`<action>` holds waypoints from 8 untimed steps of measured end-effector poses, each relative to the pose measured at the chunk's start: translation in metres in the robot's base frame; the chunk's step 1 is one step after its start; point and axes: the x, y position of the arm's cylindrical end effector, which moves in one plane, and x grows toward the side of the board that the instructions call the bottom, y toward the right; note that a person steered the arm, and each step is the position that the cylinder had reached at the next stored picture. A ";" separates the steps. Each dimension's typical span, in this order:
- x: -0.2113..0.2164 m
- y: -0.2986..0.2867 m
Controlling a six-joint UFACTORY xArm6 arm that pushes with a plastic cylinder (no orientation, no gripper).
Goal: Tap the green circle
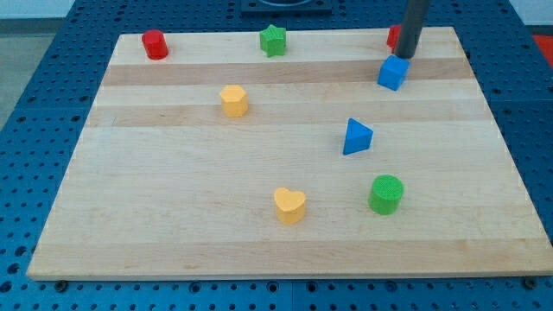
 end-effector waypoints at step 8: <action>0.158 0.134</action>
